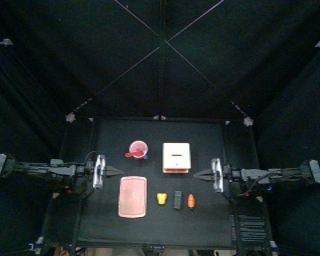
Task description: Grab sushi roll
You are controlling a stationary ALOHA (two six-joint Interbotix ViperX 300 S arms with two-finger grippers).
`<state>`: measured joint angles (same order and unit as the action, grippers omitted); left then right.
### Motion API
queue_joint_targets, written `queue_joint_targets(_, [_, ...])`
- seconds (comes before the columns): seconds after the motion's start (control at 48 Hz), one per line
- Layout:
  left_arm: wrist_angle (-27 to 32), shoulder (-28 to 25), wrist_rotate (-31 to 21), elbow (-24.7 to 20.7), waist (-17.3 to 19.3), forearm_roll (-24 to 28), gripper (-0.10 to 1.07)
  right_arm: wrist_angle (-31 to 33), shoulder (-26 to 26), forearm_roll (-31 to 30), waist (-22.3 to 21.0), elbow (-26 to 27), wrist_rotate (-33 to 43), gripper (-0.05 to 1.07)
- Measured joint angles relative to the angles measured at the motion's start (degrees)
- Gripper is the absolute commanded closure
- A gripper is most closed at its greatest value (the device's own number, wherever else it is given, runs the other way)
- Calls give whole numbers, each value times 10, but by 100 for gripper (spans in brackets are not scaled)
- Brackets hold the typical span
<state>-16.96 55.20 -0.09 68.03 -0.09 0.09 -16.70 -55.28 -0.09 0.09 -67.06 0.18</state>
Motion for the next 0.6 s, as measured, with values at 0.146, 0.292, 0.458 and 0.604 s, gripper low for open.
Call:
queue_joint_targets(0.146, [-4, -3, 2, 10, -7, 0, 99, 0, 11, 4, -3, 1, 10, 100])
queue_joint_targets(0.292, [-5, -3, 2, 13, -14, 3, 99, 0, 37, 41, -3, 18, 54, 100])
queue_joint_targets(0.458, [-4, -3, 2, 16, -25, 4, 99, 4, 73, 130, -3, 43, 163, 100])
queue_joint_targets(0.604, [-4, -3, 1, 17, -32, 4, 99, 40, 96, 198, -4, 62, 264, 100])
